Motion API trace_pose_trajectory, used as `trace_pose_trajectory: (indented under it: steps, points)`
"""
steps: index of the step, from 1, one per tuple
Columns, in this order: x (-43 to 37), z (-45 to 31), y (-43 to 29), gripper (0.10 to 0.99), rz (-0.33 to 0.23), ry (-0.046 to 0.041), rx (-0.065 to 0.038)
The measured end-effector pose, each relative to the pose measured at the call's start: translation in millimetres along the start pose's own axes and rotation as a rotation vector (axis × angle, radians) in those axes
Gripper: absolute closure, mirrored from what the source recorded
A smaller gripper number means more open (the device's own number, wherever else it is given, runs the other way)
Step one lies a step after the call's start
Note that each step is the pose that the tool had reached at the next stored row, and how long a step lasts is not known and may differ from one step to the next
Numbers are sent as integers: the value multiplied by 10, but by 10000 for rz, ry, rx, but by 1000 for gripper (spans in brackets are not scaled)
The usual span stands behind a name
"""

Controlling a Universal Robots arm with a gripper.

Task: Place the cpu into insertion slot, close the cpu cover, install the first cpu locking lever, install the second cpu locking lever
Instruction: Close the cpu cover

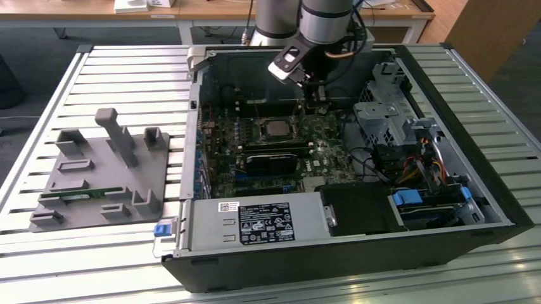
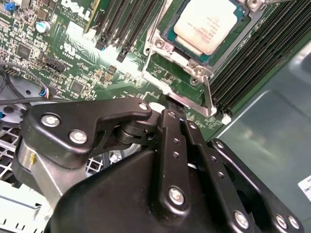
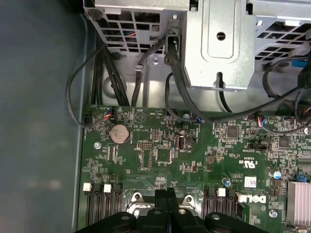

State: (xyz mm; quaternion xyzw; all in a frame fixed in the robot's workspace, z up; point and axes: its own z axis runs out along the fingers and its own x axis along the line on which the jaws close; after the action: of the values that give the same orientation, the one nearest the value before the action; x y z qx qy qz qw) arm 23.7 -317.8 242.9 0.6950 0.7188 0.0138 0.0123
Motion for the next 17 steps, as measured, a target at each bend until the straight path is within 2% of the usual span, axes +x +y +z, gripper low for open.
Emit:
trace_pose_trajectory:
  steps: [17]
  points:
    - [3,20,-95,980,0,0,0]
